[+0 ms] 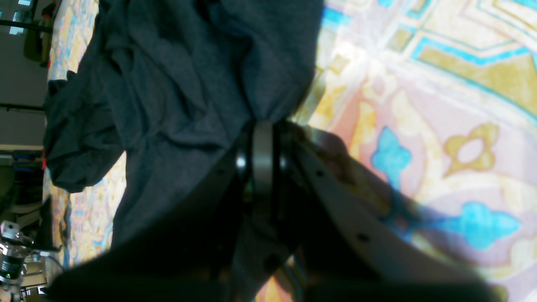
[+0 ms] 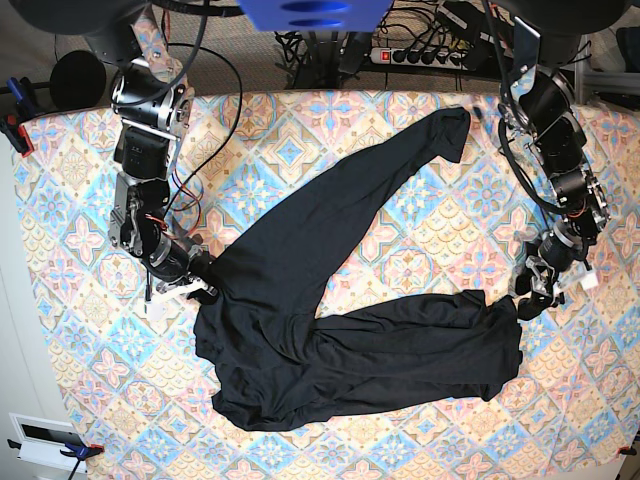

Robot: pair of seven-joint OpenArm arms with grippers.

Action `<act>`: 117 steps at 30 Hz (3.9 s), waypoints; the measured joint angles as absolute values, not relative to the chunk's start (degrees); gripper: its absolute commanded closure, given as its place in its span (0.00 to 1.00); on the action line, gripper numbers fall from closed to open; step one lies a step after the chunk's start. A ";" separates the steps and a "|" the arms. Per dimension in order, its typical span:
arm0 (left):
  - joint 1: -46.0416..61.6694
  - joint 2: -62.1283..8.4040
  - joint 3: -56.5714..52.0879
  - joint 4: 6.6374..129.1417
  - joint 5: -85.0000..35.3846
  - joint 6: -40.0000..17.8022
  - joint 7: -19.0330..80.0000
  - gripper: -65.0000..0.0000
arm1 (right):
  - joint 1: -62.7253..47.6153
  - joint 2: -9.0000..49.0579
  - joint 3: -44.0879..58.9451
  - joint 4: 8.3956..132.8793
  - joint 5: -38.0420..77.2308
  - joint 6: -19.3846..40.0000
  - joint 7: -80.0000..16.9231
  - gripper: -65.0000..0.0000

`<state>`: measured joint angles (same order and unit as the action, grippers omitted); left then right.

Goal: Layout the t-shirt on the table in an organized manner, then fold the t-shirt properly
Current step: 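Grasp the shirt hem with the left gripper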

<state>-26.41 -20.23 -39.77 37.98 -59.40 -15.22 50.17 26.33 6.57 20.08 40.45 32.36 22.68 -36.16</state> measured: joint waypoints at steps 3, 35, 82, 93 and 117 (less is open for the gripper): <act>-28.25 -21.93 -34.02 45.08 -52.07 -16.16 46.61 0.47 | 26.30 6.61 19.88 40.45 32.42 22.68 -36.18 1.00; -32.16 -25.76 -15.55 37.12 -19.38 -21.02 33.85 0.47 | 26.24 6.59 19.68 40.45 32.56 22.70 -36.40 1.00; -43.33 -28.40 20.29 50.76 -11.29 -7.62 37.26 0.47 | 23.90 6.68 19.27 41.32 32.14 24.23 -35.40 1.00; -49.89 -20.01 25.98 24.99 -7.64 -21.28 31.92 0.46 | 23.97 6.81 19.27 41.28 32.34 24.25 -35.68 1.00; -50.94 -22.72 20.18 27.49 -7.25 -20.62 31.92 0.46 | 23.88 6.83 19.27 41.28 32.34 24.36 -35.57 1.00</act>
